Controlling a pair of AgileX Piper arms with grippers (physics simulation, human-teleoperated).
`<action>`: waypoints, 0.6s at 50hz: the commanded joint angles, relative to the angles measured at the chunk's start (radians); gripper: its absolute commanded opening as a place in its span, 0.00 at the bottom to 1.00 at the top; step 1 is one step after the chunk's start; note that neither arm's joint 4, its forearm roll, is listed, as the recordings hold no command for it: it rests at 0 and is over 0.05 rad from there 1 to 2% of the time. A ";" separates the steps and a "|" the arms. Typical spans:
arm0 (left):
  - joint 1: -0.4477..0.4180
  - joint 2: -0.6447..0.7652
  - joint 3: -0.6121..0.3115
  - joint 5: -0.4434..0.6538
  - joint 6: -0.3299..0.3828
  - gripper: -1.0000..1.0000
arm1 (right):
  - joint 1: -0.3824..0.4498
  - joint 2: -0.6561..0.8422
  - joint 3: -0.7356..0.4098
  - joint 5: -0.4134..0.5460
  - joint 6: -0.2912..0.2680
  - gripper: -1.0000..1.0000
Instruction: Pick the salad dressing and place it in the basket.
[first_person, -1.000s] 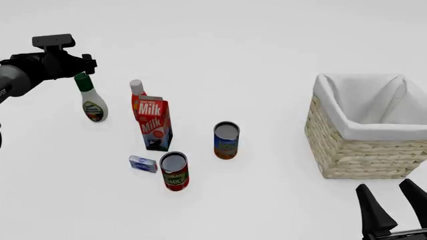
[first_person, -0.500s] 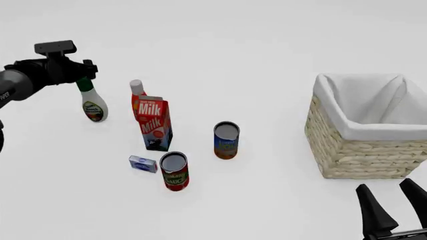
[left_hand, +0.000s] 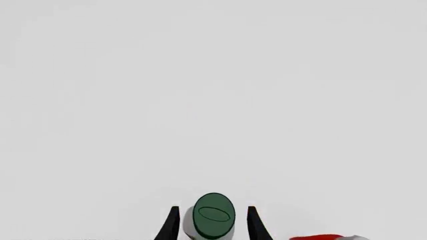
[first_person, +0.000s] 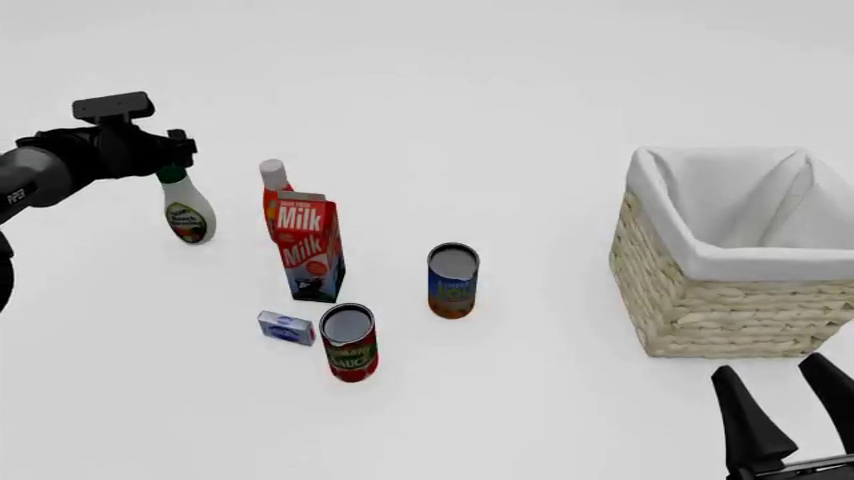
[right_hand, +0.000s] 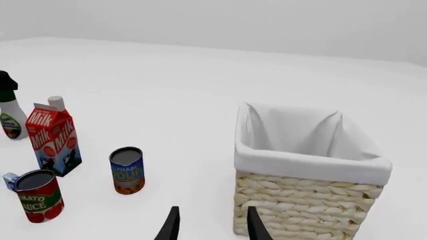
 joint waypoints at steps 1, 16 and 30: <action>-0.004 0.013 -0.002 0.003 -0.014 1.00 | 0.006 0.009 -0.013 0.002 -0.003 1.00; -0.007 0.022 0.010 -0.004 -0.024 1.00 | 0.013 0.009 -0.008 0.001 -0.009 1.00; -0.009 0.023 0.032 -0.014 -0.035 1.00 | 0.014 -0.010 -0.011 0.018 -0.007 1.00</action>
